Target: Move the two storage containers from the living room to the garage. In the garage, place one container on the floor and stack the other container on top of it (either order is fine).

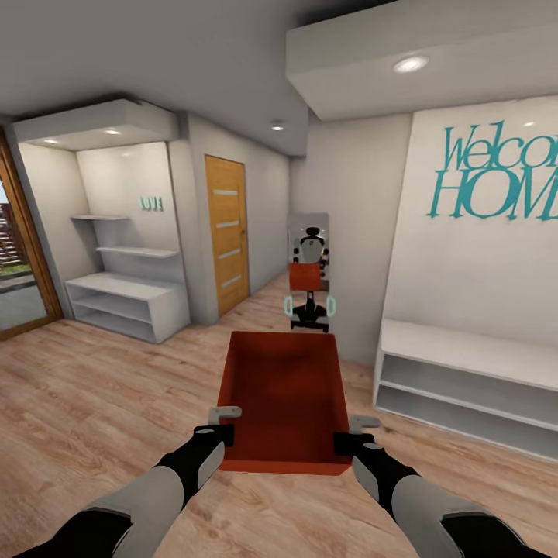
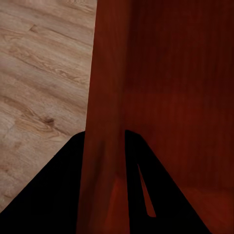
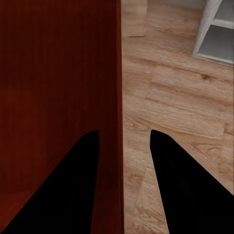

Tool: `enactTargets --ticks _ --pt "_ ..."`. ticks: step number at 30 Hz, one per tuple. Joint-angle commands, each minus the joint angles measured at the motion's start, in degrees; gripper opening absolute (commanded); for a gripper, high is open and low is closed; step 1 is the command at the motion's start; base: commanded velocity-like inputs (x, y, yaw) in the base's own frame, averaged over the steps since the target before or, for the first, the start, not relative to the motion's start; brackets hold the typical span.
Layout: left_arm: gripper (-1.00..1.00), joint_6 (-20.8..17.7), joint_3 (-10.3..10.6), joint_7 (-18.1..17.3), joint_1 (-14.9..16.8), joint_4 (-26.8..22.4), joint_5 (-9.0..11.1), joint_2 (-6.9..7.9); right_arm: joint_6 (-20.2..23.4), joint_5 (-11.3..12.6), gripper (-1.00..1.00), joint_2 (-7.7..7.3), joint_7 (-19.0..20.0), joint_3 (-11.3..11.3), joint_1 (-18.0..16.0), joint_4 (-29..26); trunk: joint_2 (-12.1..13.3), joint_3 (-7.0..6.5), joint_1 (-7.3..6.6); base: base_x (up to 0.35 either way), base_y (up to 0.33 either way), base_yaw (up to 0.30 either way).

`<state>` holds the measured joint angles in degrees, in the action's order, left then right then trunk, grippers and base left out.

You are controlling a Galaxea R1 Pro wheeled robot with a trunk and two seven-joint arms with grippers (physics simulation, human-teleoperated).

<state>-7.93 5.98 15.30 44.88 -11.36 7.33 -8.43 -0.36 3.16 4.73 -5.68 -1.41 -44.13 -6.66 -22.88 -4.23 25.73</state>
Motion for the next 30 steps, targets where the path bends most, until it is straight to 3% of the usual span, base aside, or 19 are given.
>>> enactTargets --ticks 1,20,30 --pt "-1.00 -0.25 -0.35 1.05 0.04 -0.33 -1.26 0.17 0.00 1.04 -1.00 0.02 -0.21 -0.52 0.02 0.16 -0.04 0.02 0.05 0.322 0.000 0.006" --pt "-1.00 -0.25 -0.35 1.05 0.04 -0.33 -1.26 0.17 0.21 1.04 -1.00 0.10 -0.24 -0.52 0.01 0.16 -0.04 0.02 0.05 0.322 0.000 0.003" --pt "-1.00 -0.25 -0.35 1.05 0.04 -0.33 -1.27 0.17 0.09 1.06 -1.00 0.02 -0.30 -0.43 0.03 0.17 -0.04 0.02 0.05 0.322 0.000 0.239"
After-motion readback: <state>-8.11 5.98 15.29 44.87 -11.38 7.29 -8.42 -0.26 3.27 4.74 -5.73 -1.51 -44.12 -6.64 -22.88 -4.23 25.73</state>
